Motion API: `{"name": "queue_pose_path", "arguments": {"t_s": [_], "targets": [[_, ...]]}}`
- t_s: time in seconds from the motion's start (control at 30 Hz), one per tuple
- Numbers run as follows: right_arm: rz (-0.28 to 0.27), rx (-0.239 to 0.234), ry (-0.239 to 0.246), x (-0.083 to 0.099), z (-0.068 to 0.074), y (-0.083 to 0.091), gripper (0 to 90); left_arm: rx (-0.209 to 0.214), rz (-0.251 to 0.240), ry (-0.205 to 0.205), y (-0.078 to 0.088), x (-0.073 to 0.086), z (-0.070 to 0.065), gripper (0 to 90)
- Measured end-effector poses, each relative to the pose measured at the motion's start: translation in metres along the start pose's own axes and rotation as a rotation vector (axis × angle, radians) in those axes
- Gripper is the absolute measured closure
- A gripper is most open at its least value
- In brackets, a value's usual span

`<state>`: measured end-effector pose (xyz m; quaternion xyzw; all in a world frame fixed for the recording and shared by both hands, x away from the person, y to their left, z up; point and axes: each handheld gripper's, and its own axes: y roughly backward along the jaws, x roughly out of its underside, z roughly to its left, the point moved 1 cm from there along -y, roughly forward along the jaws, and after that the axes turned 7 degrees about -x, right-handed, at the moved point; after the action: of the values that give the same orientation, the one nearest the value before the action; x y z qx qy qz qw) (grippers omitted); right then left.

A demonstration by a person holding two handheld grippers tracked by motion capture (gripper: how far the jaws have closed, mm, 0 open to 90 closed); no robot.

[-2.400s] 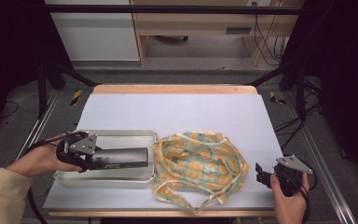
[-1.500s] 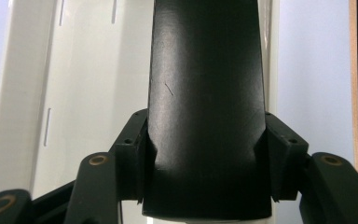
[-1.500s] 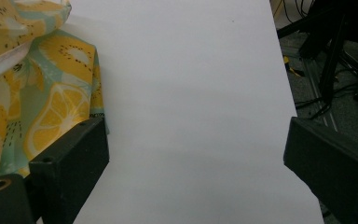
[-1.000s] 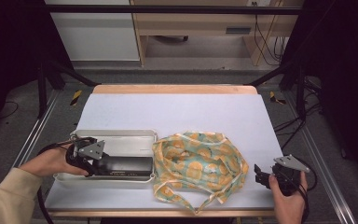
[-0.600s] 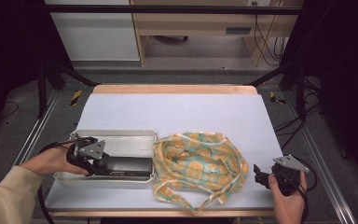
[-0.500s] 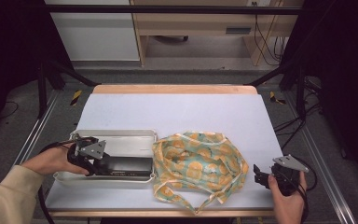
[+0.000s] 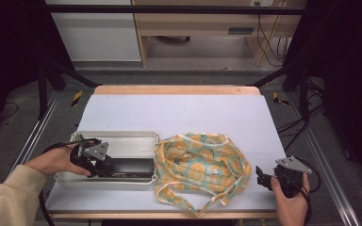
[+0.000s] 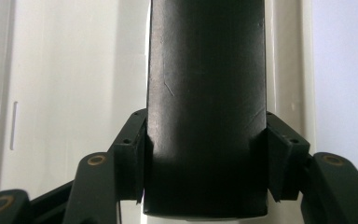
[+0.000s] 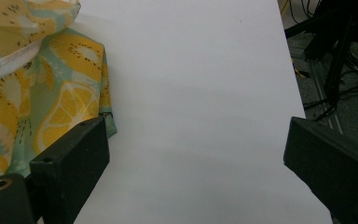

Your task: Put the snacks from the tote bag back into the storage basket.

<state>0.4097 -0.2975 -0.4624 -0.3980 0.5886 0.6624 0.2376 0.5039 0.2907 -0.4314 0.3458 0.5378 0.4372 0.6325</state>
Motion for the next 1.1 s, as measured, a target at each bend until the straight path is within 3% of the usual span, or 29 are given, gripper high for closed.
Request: {"name": "queue_pose_path", "arguments": {"t_s": [0.07,0.13,0.3,0.43,0.8,1.1], "targets": [[0.000,-0.004,0.003,0.000,0.000,0.000,7.2,-0.003,-0.010,0.007,-0.001,0.001,0.000,41.4],[0.001,-0.007,0.003,0.000,0.001,0.000,7.3,-0.004,-0.011,0.012,-0.002,0.001,0.000,34.3],[0.000,-0.010,0.004,0.000,0.001,0.000,7.2,-0.016,-0.029,0.083,0.003,0.000,0.000,21.7],[-0.001,-0.012,0.007,0.000,0.002,0.000,7.2,-0.028,-0.040,0.105,0.008,-0.003,0.000,16.7],[0.000,-0.013,0.006,0.000,0.002,0.000,7.2,-0.062,-0.096,0.135,0.020,-0.013,-0.005,9.9],[-0.006,-0.014,0.007,-0.001,0.003,0.001,7.2,-0.127,-0.161,0.188,0.039,-0.026,-0.010,8.0]]}}
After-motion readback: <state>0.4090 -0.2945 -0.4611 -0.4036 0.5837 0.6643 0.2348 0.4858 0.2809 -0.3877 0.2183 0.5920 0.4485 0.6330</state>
